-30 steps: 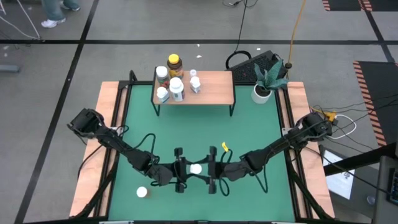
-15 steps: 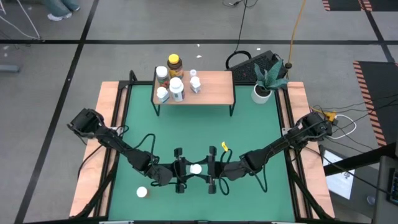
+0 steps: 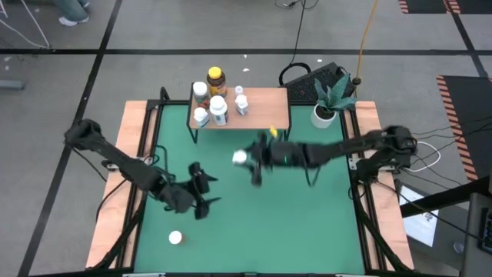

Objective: Pick and place medicine bottles onto shelf by color
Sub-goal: Put the white blue medicine bottle on the shelf, then put the orange medicine bottle on the shelf

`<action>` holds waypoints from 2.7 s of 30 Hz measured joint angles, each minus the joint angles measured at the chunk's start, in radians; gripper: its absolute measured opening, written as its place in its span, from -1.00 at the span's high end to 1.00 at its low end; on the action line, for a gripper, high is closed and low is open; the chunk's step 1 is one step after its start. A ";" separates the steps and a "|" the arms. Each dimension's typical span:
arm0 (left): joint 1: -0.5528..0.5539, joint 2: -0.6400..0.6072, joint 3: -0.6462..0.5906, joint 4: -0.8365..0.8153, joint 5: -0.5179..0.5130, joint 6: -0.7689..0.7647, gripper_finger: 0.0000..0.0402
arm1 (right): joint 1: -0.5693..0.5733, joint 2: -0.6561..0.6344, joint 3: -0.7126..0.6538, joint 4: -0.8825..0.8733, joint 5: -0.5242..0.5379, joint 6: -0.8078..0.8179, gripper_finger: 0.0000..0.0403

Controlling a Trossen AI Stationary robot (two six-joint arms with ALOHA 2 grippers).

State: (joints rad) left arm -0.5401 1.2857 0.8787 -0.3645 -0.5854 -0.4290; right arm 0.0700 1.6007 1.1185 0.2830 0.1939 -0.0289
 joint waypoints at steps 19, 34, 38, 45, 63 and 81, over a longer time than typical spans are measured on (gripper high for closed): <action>-0.080 -0.143 -0.001 -0.233 -0.126 -0.098 -0.37 | -0.384 0.142 0.325 -0.280 -0.268 -0.041 0.14; -0.083 -0.143 -0.001 -0.236 -0.125 -0.104 -0.36 | -0.452 0.184 0.324 -0.320 -0.309 -0.126 0.14; -0.083 -0.143 -0.001 -0.235 -0.125 -0.104 -0.37 | -0.467 0.184 0.324 -0.320 -0.342 -0.118 0.11; -0.083 -0.143 -0.001 -0.235 -0.125 -0.104 -0.38 | -0.474 0.184 0.324 -0.325 -0.329 -0.070 -0.07; -0.111 -0.190 -0.002 -0.362 -0.119 -0.196 -0.31 | -0.382 0.071 0.324 -0.391 -0.328 -0.071 -0.20; -0.476 -0.143 -0.004 -0.559 0.325 -0.842 -0.03 | 0.309 0.058 -0.140 0.289 -0.068 0.119 -0.20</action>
State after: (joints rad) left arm -1.0160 1.1431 0.8745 -0.9238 -0.2606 -1.2710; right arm 0.3794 1.6584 0.9784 0.5722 0.1258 0.0906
